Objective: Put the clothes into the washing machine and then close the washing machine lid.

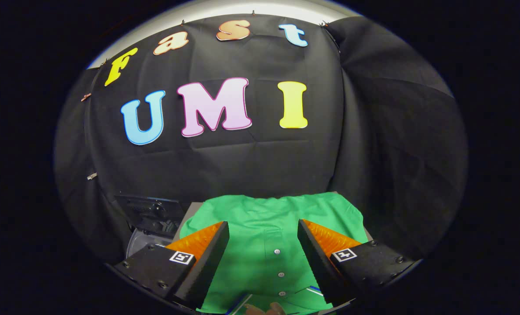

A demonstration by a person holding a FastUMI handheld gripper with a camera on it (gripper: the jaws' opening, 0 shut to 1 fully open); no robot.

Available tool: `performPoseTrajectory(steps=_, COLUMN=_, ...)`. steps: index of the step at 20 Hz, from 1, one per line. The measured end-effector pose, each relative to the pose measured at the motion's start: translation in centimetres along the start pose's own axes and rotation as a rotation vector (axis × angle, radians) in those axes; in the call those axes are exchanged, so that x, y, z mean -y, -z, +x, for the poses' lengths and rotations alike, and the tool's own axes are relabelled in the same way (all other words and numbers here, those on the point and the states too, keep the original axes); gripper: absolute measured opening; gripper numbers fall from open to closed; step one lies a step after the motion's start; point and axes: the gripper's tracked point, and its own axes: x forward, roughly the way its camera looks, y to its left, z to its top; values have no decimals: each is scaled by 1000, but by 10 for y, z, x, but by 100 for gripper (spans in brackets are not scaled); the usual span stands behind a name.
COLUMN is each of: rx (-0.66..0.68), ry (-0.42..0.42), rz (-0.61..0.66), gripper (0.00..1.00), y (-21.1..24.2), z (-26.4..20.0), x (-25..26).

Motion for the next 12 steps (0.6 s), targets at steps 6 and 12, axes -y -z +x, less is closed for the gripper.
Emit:
performPoseTrajectory(steps=6, rx=-101, ry=30, rz=14, gripper=99, y=30, z=27, x=12)
performPoseTrajectory(steps=12, rx=-170, ry=50, rz=-6, gripper=99, y=52, z=36, x=21)
